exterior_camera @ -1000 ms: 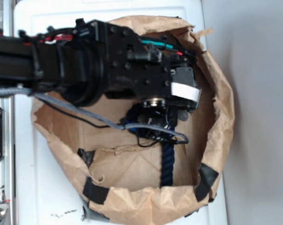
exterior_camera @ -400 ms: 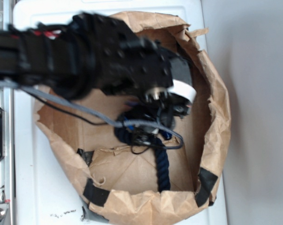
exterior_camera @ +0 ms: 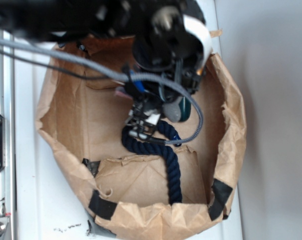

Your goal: Grab the gray animal.

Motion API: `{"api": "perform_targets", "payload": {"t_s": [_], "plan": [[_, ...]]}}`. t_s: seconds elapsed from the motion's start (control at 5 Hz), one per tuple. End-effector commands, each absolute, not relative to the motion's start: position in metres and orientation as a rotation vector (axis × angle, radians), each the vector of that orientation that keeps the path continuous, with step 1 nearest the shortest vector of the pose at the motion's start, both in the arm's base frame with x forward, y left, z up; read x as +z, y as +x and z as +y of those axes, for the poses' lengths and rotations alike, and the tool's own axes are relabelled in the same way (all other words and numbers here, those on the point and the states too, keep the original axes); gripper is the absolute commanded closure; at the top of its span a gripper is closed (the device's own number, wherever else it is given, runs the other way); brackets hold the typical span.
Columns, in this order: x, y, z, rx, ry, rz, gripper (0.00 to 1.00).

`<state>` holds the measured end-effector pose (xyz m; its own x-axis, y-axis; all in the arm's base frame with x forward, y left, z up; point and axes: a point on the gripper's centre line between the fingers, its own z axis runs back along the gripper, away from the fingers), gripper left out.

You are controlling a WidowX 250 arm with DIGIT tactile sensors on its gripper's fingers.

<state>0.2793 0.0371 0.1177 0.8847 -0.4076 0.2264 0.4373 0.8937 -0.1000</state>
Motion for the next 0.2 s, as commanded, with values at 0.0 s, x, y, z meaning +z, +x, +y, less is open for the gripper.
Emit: {"api": "perform_targets", "payload": {"t_s": [0.0], "plan": [[0.1749,0.2545,0.0396,-0.552,-0.081,-0.320,1.00]]}}
